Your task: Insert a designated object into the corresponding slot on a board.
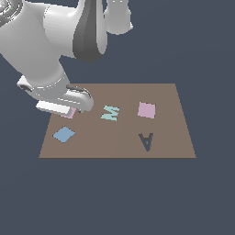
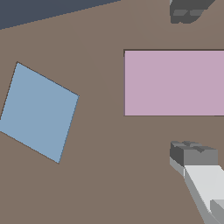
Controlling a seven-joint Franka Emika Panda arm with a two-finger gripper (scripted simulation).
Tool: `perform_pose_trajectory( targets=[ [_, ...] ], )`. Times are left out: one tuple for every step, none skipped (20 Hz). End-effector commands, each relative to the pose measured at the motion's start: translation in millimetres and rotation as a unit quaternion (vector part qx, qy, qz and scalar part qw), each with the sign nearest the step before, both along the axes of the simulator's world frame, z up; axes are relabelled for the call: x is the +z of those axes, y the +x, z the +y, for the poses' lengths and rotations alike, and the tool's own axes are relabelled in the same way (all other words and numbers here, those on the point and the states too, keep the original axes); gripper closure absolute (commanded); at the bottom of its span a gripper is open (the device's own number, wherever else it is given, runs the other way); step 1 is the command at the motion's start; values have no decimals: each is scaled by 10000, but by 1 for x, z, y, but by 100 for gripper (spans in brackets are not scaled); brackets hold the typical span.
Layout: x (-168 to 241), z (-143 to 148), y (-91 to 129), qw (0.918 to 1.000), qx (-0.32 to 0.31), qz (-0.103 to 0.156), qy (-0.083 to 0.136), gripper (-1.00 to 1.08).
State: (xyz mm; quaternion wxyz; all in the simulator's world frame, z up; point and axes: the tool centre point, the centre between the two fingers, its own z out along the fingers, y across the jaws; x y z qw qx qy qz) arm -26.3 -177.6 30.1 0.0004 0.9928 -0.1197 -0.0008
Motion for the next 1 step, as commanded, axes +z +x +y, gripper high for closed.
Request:
perform_pose_trajectory(
  targets=[
    [0,0,0,10000,0,-1,0,-92]
  ],
)
